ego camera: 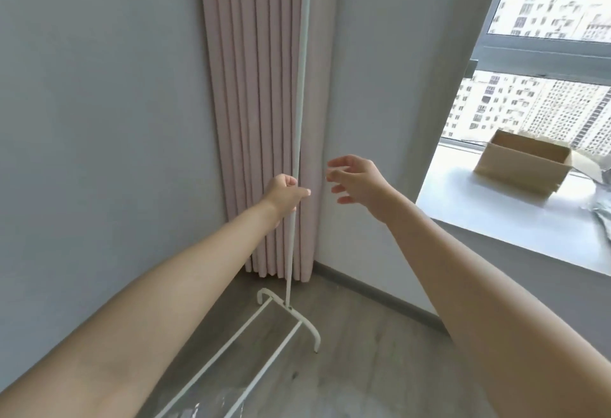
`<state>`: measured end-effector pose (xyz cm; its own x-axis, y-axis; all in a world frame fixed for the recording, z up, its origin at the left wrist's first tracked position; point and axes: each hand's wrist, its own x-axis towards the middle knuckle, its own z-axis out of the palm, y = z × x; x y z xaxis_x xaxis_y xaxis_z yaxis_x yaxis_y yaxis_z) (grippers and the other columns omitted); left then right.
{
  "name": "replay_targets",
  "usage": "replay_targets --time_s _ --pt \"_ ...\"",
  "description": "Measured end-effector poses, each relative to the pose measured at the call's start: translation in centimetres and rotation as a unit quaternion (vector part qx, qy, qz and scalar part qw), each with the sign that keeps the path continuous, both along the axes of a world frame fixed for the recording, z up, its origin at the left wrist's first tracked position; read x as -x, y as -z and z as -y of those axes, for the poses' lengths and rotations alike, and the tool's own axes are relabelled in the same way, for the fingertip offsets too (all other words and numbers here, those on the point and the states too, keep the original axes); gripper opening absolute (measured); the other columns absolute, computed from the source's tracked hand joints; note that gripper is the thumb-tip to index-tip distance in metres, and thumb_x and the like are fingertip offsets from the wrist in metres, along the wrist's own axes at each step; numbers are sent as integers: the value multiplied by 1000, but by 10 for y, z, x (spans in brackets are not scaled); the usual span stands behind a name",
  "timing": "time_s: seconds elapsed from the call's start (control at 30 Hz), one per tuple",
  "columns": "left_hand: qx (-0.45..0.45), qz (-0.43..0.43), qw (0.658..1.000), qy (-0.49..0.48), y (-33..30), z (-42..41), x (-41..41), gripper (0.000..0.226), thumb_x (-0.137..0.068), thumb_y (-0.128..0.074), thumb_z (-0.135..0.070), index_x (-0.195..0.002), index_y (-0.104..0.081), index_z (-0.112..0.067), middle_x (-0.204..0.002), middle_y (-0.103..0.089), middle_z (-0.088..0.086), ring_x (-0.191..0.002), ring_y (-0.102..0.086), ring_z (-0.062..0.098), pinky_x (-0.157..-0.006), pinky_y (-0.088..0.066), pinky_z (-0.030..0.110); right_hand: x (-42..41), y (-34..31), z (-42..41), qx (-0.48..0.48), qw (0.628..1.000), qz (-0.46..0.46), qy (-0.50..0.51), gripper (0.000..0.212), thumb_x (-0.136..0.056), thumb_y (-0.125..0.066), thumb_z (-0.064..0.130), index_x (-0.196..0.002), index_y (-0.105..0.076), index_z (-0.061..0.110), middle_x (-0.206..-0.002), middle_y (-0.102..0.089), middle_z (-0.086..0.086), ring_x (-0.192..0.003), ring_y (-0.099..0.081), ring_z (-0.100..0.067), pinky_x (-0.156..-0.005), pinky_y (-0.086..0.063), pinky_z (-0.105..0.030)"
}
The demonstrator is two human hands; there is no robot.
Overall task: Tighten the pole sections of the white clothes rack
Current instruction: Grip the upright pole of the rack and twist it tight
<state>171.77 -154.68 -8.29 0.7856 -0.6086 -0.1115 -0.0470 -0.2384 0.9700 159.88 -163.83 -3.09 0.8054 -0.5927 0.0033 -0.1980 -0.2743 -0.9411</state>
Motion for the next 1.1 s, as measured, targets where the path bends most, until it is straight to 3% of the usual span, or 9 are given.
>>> replay_targets --time_s 0.1,0.2,0.37,0.57,0.67,0.83,0.93,1.03,1.1 --pt "10 40 998 -52 -5 54 -32 43 -81 -61 -11 -121 -47 -3 -119 -52 15 -116 -47 26 -99 -44 40 -37 0 60 14 999 5 -34 40 -87 -55 22 -125 -50 15 -88 -55 2 -83 -55 -16 -70 -48 -30" --pt "10 49 994 -100 -15 92 -61 71 -83 -60 -13 -142 -22 -1 -149 -31 17 -135 -36 28 -110 -35 41 -74 -4 108 38 995 5 -93 50 -86 -58 26 -133 -43 17 -105 -57 -2 -91 -55 -15 -76 -47 -28" --pt "-31 84 986 -143 -19 135 -98 64 -84 -56 -14 -139 -27 2 -149 -30 21 -136 -32 30 -108 -29 33 -145 -18 166 54 984 0 -168 68 -87 -57 28 -144 -23 20 -147 -36 -10 -131 -41 -23 -102 -40 -33" --pt "-71 71 986 -136 -25 173 -144 67 -87 -55 -18 -144 -21 -8 -152 -28 10 -140 -28 22 -113 -27 34 -228 -12 195 90 970 13 -227 80 -88 -54 26 -147 0 21 -157 -16 -6 -143 -19 -24 -112 -24 -36" --pt "-66 75 991 -86 -21 190 -164 27 -87 -53 -10 -114 -54 -13 -115 -52 9 -112 -48 20 -91 -40 28 -261 -12 205 69 966 37 -247 73 -89 -51 18 -147 -6 23 -153 -26 -10 -138 -30 -27 -112 -30 -39" --pt "13 61 996 -69 -15 209 -204 13 -87 -57 -14 -92 -69 -13 -77 -71 -5 -73 -68 3 -74 -54 23 -306 -18 217 92 958 85 -256 31 -89 -48 8 -120 -46 8 -101 -60 -19 -82 -59 -24 -77 -50 -35" --pt "71 107 976 -176 -11 215 -225 18 -80 -63 -14 -63 -68 -12 -44 -64 -7 -45 -63 4 -55 -55 20 -335 -18 222 16 940 114 -321 30 -90 -45 5 -119 -49 11 -92 -63 -11 -77 -60 -11 -70 -49 -21" --pt "75 142 933 -323 -5 210 -247 26 -76 -70 -22 -59 -51 -16 -47 -52 -11 -46 -54 5 -53 -53 24 -358 -18 225 -47 911 134 -387 29 -90 -44 3 -118 -50 13 -75 -57 -2 -74 -57 -14 -70 -49 -24" --pt "34 138 946 -292 -8 207 -262 14 -79 -66 -24 -78 -54 -19 -73 -58 -7 -68 -58 7 -65 -52 21 -374 -17 226 -74 893 142 -420 26 -90 -45 1 -112 -51 14 -72 -55 -4 -71 -56 -17 -71 -50 -26"
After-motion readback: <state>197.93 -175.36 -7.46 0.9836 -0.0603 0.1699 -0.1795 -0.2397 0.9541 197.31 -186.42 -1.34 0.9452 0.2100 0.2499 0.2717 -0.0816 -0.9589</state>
